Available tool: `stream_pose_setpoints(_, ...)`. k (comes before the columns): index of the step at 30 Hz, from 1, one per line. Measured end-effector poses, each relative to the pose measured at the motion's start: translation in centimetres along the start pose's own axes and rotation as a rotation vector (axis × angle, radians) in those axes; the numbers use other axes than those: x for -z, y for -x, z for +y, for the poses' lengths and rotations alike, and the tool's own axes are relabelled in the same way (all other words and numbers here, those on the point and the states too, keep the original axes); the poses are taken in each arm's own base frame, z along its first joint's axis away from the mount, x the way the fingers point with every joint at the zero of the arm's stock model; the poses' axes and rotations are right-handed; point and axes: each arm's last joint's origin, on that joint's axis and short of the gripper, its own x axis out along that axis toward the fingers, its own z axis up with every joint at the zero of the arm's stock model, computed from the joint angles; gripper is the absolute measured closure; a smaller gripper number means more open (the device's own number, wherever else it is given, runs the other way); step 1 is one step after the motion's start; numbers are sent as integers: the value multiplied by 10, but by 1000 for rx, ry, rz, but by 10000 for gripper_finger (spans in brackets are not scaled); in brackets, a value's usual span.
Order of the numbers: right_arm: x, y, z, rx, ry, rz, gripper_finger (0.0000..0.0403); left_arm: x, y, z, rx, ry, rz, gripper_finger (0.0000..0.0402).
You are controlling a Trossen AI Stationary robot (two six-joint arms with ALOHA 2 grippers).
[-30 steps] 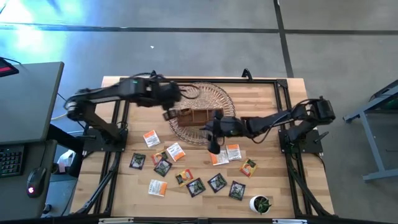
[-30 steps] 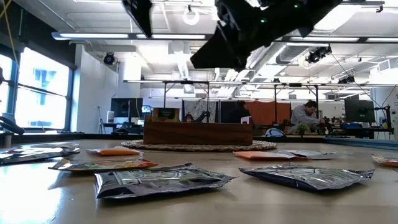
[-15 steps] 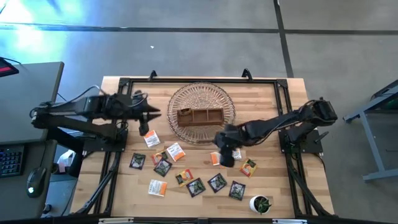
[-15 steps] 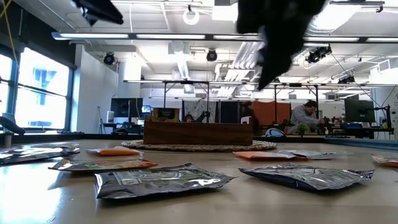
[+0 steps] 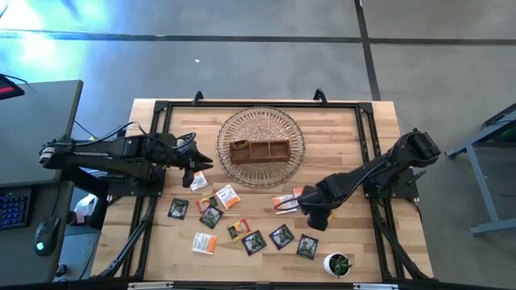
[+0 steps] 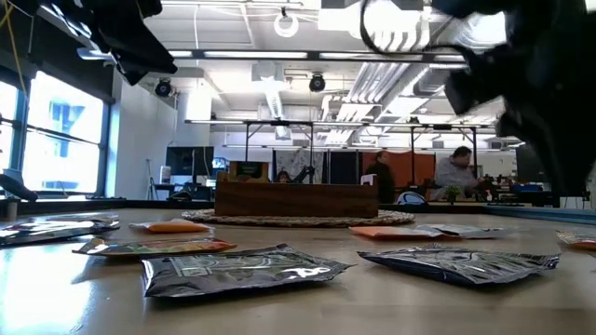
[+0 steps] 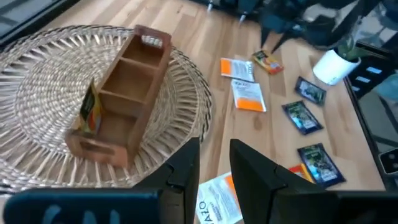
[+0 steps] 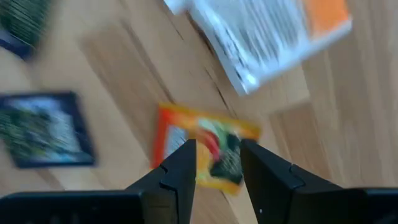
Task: Pick & Place Tea
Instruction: Put the yellow tea bag into the left section of the wooden organizer
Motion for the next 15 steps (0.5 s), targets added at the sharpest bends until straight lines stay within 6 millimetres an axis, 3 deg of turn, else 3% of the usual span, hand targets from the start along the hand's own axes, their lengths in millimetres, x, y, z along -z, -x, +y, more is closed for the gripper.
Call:
stream_pose_setpoints(9,7,-28,-28,-36,21,137,281,0,0,-2,73,41,19,314)
stream_pose_setpoints(15,6,-27,-53,-178,54,144,281,0,0,-3,93,80,23,314)
